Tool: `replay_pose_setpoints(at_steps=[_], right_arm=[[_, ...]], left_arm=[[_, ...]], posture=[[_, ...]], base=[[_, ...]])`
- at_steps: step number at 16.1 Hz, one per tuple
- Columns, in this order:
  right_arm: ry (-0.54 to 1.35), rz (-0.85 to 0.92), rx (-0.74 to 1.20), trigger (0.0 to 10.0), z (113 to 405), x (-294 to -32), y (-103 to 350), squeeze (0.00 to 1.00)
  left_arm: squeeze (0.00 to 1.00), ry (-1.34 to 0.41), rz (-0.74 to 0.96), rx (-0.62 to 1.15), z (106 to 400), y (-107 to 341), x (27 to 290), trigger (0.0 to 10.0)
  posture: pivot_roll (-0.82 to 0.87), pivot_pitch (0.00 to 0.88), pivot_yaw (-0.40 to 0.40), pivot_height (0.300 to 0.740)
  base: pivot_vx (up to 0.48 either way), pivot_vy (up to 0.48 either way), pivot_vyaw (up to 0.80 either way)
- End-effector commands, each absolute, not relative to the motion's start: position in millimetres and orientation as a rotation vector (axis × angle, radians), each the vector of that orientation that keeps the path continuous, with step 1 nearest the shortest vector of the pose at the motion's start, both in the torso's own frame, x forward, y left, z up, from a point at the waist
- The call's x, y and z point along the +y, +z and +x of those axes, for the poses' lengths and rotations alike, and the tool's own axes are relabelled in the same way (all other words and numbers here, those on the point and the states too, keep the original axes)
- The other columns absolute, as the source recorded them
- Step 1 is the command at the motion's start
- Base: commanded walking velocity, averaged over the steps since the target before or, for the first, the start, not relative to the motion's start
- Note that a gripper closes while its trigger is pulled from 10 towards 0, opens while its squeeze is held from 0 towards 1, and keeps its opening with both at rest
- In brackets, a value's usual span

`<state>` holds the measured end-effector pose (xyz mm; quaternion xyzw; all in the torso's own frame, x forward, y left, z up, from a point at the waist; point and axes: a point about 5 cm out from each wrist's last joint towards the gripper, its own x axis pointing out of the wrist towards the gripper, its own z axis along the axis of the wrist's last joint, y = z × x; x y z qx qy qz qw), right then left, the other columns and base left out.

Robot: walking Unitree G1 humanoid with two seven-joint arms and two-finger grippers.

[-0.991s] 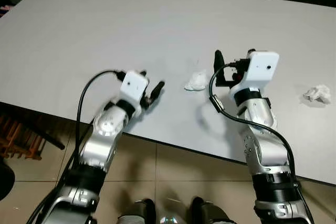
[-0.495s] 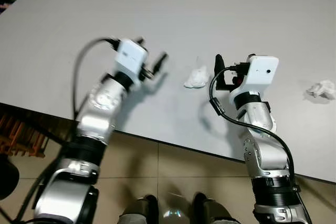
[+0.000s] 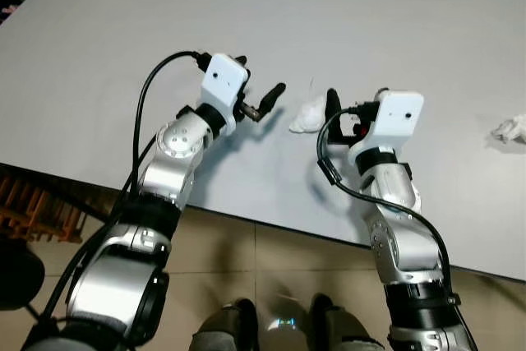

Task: Picking trash to rubbish bin

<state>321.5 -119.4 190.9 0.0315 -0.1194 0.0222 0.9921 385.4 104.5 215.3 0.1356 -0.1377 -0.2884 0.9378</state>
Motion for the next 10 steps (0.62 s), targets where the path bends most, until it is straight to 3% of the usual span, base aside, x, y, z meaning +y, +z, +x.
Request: replay_pose_setpoints(at_steps=[1,5,10], right_arm=[[0.042,0.064,-0.241,10.0,321,-116,192,0.00],[-0.002,0.057,-0.273,10.0,328,-125,199,0.00],[-0.188,-0.072,-0.272,10.0,330,-188,203,0.00]], left_arm=[[0.00,-0.572,0.246,-0.274,390,218,110,10.0],[0.00,-0.615,0.235,-0.218,395,213,108,10.0],[0.00,-0.671,0.229,-0.224,397,216,100,10.0]], posture=[[-0.03,0.264,0.144,0.740],[-0.03,0.268,0.182,0.740],[-0.04,0.291,0.184,0.740]], base=[[0.000,0.000,0.00],[0.000,0.000,0.00],[0.000,0.000,0.00]])
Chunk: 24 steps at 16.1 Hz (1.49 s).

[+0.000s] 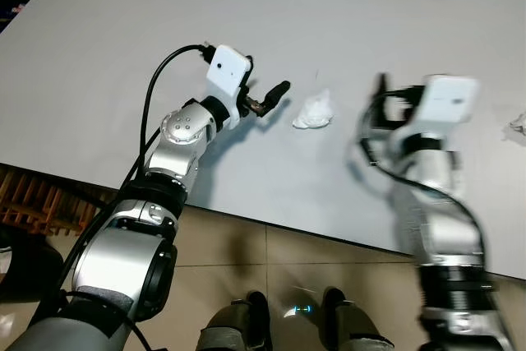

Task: Picking trash to rubbish bin

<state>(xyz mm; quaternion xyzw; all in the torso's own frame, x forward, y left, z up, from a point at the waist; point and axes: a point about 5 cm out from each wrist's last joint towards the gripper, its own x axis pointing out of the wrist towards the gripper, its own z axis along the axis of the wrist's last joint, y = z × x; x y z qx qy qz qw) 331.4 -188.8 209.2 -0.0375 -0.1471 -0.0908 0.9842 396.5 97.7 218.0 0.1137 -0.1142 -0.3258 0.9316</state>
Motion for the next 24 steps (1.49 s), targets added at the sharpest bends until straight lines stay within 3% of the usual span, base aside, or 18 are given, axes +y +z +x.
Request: replay_pose_setpoints(at_steps=[1,6,10,13,19,24], right_arm=[[-0.207,-0.099,-0.275,10.0,329,-197,205,0.00],[-0.210,-0.132,-0.295,10.0,329,-208,217,0.00],[-0.153,-0.153,-0.338,10.0,336,-203,234,0.00],[-0.128,-0.149,-0.359,10.0,337,-203,243,0.00],[-0.013,-0.224,-0.257,10.0,332,-222,259,0.00],[0.148,-0.172,-0.122,10.0,321,-214,249,0.00]], left_arm=[[0.00,-0.674,0.230,-0.227,396,215,99,10.0],[0.00,-0.662,0.214,-0.290,397,226,100,10.0],[0.00,-0.681,0.214,-0.502,393,278,96,10.0],[0.00,-0.697,0.206,-0.548,391,290,94,10.0],[0.00,-0.765,0.201,-0.446,388,257,88,10.0],[0.00,-0.783,0.169,-0.339,387,227,87,10.0]], posture=[[-0.05,0.295,0.176,0.740],[-0.06,0.296,0.134,0.740],[-0.07,0.271,0.104,0.740],[-0.07,0.259,0.093,0.740],[-0.12,0.237,0.063,0.740],[-0.13,0.222,0.063,0.740]], base=[[0.000,0.000,0.00],[0.000,0.000,0.00],[0.000,0.000,0.00],[0.000,0.000,0.00],[0.000,0.000,0.00],[0.000,0.000,0.00]])
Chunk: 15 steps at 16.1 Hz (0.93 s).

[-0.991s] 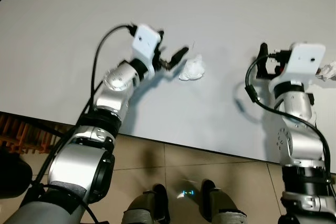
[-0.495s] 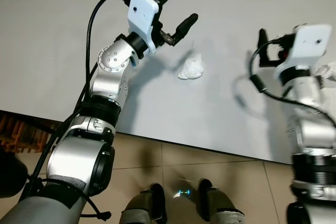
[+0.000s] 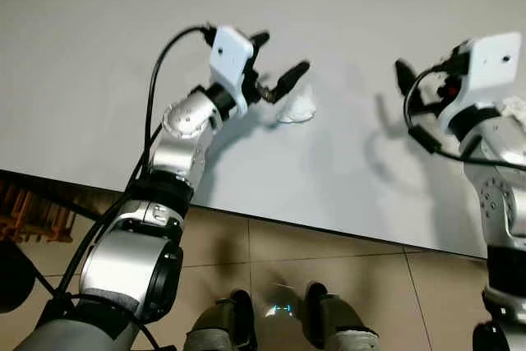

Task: Picking trash to rubbish bin

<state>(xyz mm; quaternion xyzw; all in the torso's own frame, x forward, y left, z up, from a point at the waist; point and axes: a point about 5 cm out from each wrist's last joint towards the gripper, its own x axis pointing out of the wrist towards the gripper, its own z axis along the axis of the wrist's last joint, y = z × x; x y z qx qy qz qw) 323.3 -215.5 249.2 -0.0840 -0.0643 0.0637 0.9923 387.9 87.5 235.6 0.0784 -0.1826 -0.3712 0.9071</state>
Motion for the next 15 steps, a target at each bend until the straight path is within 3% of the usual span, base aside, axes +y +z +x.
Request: replay_pose_setpoints(at_steps=[1,10,15], right_arm=[[0.165,-0.155,-0.100,10.0,320,-212,246,0.00],[0.254,-0.105,0.029,10.0,308,-201,233,0.00],[0.258,-0.097,0.039,10.0,307,-199,232,0.00]], left_arm=[[0.00,-0.788,0.169,-0.333,387,225,87,10.0],[0.00,-0.765,0.084,-0.369,389,236,88,10.0],[0.00,-0.839,0.043,-0.363,387,236,76,10.0]], posture=[[-0.13,0.220,0.062,0.740],[-0.13,0.232,0.059,0.740],[-0.13,0.236,0.060,0.740]], base=[[0.000,0.000,0.00],[0.000,0.000,0.00],[0.000,0.000,0.00]])
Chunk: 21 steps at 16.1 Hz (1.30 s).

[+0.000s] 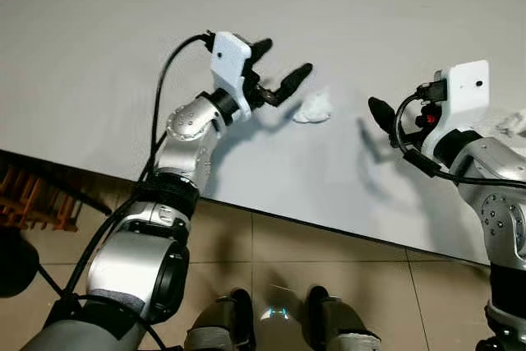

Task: Picking trash to rubbish bin

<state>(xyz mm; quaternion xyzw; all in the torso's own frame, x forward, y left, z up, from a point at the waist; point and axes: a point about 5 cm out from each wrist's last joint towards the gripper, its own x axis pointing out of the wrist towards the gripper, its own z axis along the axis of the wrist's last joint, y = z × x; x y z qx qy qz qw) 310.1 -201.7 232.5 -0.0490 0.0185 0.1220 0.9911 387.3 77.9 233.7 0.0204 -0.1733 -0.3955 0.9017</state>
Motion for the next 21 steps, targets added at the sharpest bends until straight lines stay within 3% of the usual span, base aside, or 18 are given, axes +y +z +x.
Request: replay_pose_setpoints(at_steps=[1,6,11,15,21], right_arm=[[0.260,-0.097,0.040,10.0,307,-198,232,0.00],[0.268,-0.091,0.040,10.0,306,-195,232,0.00],[0.262,-0.086,0.032,10.0,307,-195,235,0.00],[0.263,-0.062,0.032,10.0,306,-190,232,0.00],[0.264,-0.042,0.033,10.0,304,-187,230,0.00]], left_arm=[[0.00,-0.864,0.034,-0.347,386,233,73,10.0],[0.00,-0.956,0.013,-0.251,378,208,51,10.0],[0.00,-0.969,0.134,-0.180,371,182,38,10.0],[0.00,-0.883,0.276,-0.193,374,181,42,10.0],[0.00,-0.807,0.277,-0.207,378,184,42,10.0]], posture=[[-0.13,0.235,0.060,0.740],[-0.14,0.233,0.060,0.740],[-0.14,0.256,0.061,0.740],[-0.12,0.260,0.070,0.740],[-0.12,0.282,0.078,0.740]], base=[[0.000,0.000,0.00],[0.000,0.000,0.00],[0.000,0.000,0.00],[0.000,0.000,0.00],[0.000,0.000,0.00]])
